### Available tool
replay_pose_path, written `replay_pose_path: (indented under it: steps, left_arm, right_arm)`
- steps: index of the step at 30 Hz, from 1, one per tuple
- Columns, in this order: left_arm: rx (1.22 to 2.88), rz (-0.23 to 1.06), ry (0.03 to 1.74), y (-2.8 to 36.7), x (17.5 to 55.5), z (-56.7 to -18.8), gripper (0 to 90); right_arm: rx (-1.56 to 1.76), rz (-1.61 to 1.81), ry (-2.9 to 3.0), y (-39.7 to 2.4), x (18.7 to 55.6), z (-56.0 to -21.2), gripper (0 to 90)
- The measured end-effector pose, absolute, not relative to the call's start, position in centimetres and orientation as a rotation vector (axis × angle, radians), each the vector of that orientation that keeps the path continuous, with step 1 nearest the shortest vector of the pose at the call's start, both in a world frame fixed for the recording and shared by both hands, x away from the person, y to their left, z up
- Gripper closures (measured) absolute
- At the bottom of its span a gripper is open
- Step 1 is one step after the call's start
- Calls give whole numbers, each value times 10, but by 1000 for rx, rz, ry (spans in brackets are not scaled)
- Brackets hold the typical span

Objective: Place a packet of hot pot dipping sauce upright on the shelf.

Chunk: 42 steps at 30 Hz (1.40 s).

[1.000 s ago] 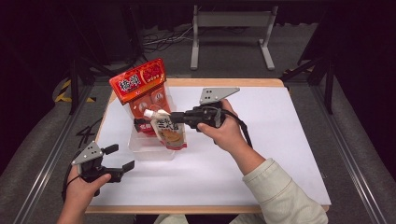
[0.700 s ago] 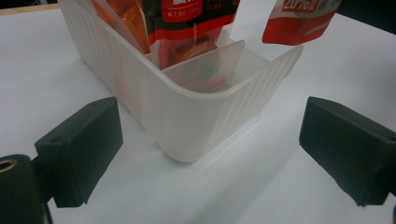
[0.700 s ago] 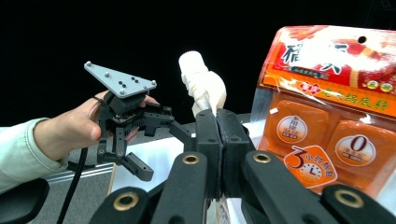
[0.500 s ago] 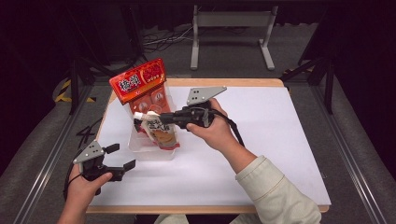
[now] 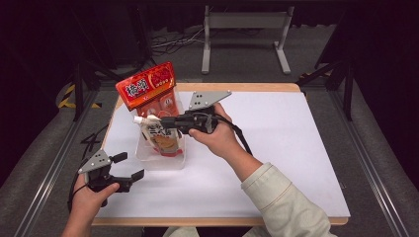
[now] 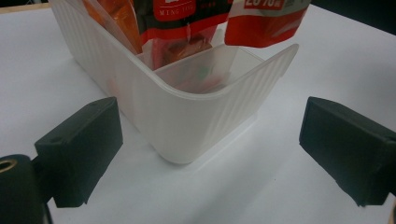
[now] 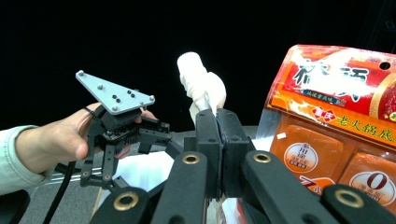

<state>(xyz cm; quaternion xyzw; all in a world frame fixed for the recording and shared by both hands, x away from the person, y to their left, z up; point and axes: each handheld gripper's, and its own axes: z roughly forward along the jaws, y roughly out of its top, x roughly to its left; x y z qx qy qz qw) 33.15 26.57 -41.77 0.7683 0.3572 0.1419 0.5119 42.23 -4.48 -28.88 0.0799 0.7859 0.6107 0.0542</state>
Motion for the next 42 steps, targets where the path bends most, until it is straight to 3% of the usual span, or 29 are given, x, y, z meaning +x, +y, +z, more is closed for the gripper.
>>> replay_pose_path:
  steps: [42]
  left_arm:
    - [1865, 339, 852, 264, 333, -421, 68]
  right_arm:
    - [211, 1838, 2405, -27, 436, -334, 893]
